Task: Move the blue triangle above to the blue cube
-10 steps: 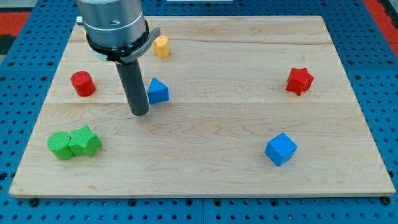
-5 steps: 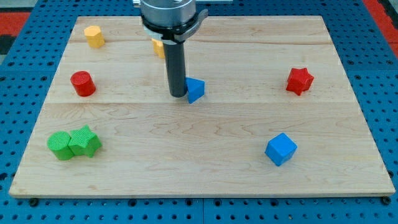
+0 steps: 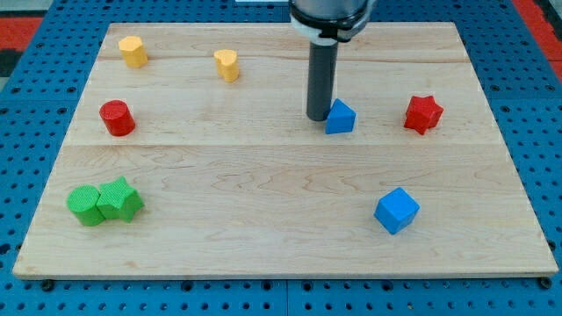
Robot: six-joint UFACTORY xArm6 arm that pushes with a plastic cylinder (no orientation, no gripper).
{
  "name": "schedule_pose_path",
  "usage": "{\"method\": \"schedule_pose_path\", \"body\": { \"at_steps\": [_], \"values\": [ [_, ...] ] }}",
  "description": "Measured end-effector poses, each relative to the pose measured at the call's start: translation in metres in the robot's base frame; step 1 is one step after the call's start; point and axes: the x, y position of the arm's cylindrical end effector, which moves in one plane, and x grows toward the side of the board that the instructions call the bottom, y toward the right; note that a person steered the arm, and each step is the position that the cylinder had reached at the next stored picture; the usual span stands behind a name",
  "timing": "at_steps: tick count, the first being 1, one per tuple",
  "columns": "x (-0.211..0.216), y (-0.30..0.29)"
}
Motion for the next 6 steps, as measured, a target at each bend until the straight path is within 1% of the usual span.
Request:
{"method": "schedule_pose_path", "body": {
  "at_steps": [1,3,6],
  "values": [
    [-0.001,0.024],
    [0.009,0.066],
    [0.03,0.098]
  ]
}}
